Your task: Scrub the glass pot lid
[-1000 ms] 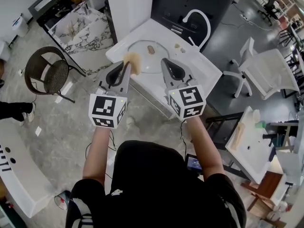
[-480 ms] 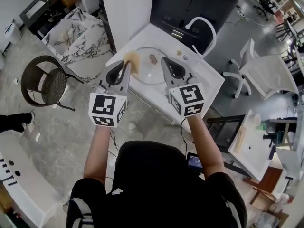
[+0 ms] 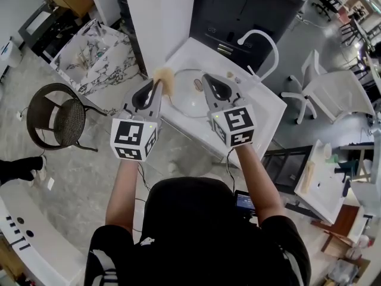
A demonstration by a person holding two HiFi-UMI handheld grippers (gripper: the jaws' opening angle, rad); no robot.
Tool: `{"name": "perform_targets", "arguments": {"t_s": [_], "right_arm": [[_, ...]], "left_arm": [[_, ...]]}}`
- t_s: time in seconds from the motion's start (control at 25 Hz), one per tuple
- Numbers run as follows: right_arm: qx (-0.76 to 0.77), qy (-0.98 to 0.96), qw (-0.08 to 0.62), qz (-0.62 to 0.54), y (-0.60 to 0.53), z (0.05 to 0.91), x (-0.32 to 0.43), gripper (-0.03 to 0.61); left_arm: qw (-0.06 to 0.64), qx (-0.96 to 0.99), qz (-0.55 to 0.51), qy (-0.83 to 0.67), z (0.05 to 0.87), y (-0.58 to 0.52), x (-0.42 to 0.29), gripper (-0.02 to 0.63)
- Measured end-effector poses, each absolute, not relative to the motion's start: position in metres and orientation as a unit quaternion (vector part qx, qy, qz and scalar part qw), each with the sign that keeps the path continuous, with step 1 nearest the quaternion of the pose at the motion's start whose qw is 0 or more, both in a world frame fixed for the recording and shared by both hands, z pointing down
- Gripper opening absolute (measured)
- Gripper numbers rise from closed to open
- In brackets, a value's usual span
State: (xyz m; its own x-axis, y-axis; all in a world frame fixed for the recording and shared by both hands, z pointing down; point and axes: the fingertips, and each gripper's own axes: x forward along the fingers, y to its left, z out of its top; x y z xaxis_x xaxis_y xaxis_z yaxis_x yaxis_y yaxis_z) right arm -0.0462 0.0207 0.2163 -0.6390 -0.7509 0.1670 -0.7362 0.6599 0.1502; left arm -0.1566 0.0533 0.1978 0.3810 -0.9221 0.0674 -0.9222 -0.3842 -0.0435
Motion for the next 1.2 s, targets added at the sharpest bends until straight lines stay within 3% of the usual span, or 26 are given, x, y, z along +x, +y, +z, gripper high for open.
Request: {"name": "perform_targets", "arguments": {"t_s": [0.44, 1.2], "right_arm": [[0.425, -0.897, 0.114, -0.023, -0.008, 0.232, -0.066, -0.003], [0.413, -0.896, 0.165, 0.012, -0.069, 0.28, -0.044, -0.003]], "left_arm": [[0.004, 0.844, 0.053, -0.533, 0.209, 0.021, -0.174, 0.017], [0.053, 0.848, 0.067, -0.524, 0.255, -0.048, -0.144, 0.017]]}}
